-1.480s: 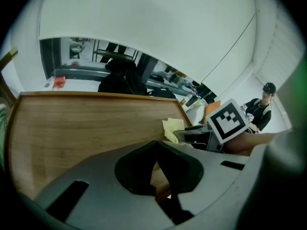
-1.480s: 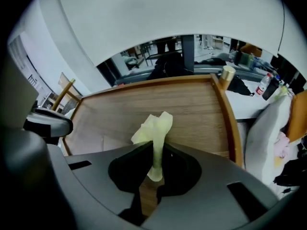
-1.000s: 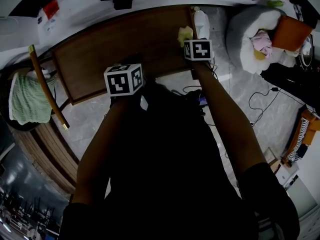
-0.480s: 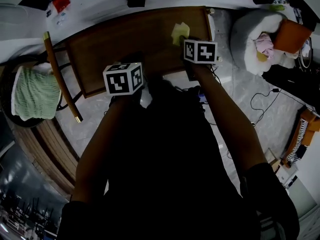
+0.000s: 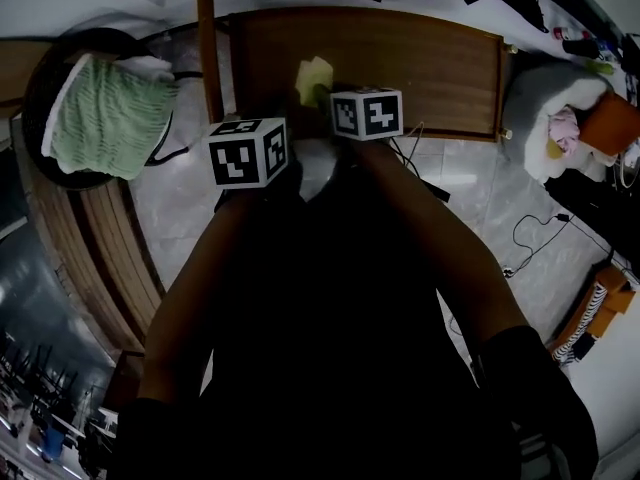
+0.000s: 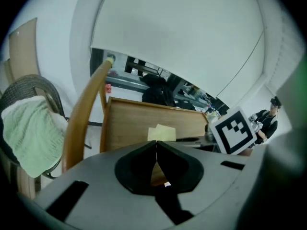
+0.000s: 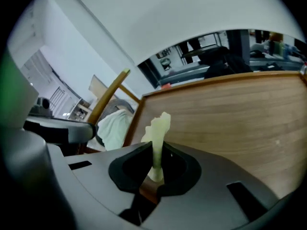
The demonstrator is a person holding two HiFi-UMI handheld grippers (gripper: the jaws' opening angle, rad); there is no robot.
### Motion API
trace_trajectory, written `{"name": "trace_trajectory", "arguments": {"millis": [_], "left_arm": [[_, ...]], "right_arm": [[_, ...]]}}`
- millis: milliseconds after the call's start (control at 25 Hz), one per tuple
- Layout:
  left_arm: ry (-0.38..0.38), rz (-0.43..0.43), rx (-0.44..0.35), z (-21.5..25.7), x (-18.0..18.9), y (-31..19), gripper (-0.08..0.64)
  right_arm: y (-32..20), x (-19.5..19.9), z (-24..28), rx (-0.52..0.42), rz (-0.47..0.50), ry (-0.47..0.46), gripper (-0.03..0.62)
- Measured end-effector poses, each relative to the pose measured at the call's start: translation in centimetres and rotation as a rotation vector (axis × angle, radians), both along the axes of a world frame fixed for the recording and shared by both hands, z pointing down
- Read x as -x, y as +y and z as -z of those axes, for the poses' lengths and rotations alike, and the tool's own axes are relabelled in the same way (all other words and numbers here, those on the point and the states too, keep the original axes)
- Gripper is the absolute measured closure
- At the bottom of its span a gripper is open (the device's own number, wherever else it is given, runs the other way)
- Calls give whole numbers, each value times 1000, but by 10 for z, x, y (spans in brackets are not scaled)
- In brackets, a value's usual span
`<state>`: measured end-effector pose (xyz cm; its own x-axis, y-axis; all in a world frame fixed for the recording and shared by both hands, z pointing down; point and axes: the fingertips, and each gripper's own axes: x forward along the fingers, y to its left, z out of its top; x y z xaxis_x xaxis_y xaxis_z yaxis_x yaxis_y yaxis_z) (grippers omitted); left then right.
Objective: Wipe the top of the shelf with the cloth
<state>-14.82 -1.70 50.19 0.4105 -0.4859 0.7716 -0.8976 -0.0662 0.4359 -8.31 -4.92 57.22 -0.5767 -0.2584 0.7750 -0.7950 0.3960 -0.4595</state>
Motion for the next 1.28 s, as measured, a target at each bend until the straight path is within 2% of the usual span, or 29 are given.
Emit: {"name": "trace_trajectory", "arguments": {"millis": [80, 240, 480, 600, 760, 840, 960, 1040, 1280], "left_arm": [[-8, 23, -3, 4, 25, 9, 549], [-16, 43, -12, 9, 58, 23, 549], [-15, 62, -6, 3, 77, 35, 549], [-9, 55, -8, 2, 77, 37, 549], [13, 65, 14, 0, 73, 40, 549], [-4, 56, 19, -1, 67, 40, 549], [-35, 33, 14, 0, 56, 36, 549], [-29, 34, 20, -1, 45, 33, 549], [-28, 19, 83, -23, 6, 34, 549]], "right_arm": [[18, 36, -8, 18, 61, -17, 551], [33, 88, -23, 32, 118, -38, 551], [54, 123, -49, 53, 219, 1, 552], [55, 125, -55, 37, 227, 22, 551], [55, 131, -53, -4, 287, 28, 551], [55, 126, -53, 0, 286, 35, 551], [54, 106, -54, 20, 257, 49, 551], [51, 89, -54, 16, 252, 59, 551], [42, 40, -54, 19, 227, 73, 551]]}}
